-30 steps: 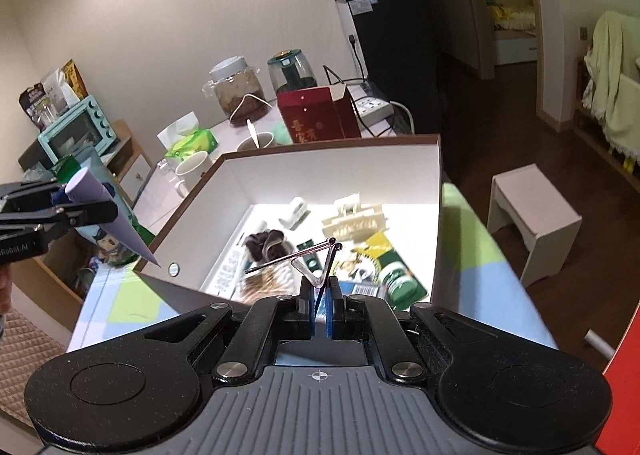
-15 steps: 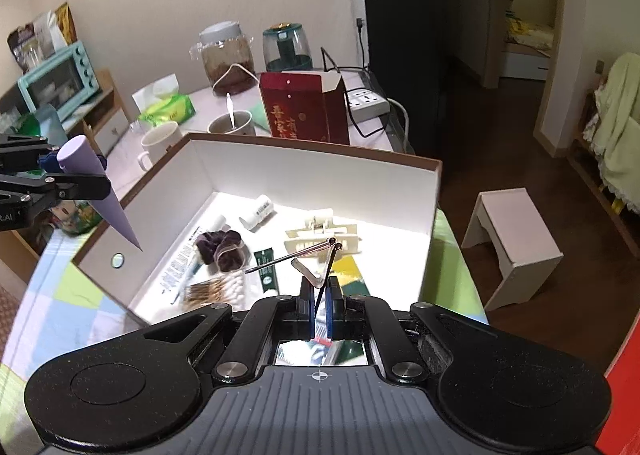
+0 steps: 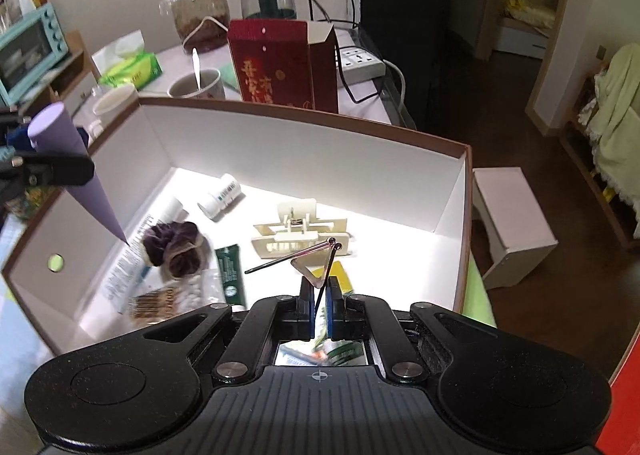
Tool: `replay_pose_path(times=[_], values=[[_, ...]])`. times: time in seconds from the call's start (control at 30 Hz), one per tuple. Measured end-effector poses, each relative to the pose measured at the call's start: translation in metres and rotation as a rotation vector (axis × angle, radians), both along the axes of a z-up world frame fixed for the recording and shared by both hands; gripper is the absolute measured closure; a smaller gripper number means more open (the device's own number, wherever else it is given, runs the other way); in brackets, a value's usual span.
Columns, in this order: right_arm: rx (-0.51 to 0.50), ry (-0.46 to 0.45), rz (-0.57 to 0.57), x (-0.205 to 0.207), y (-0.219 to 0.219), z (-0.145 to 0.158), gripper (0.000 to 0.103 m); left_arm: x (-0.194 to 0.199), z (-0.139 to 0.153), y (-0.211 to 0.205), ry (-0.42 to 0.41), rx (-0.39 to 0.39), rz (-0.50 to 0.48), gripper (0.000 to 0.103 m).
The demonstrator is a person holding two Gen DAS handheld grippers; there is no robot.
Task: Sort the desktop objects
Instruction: 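Lift the lotion tube and binder clip over the box with both grippers, then lower both held items into the box and open both grippers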
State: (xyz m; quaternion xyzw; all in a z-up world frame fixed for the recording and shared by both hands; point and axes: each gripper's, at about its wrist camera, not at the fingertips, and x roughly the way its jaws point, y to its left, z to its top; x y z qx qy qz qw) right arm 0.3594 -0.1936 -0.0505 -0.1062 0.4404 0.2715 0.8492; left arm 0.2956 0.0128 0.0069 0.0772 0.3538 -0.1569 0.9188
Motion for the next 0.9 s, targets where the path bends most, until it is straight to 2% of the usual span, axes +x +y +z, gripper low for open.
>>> replay_pose_path(times=[0.43, 0.9], values=[[-0.153, -0.072, 0.05, 0.025, 0.018, -0.023, 0.099, 0.025, -0.021, 0.01, 0.046, -0.019, 0.013, 0.077], [-0.074, -0.038, 0.039, 0.025, 0.006, -0.015, 0.099, 0.037, -0.027, 0.016, 0.074, -0.043, 0.031, 0.077]])
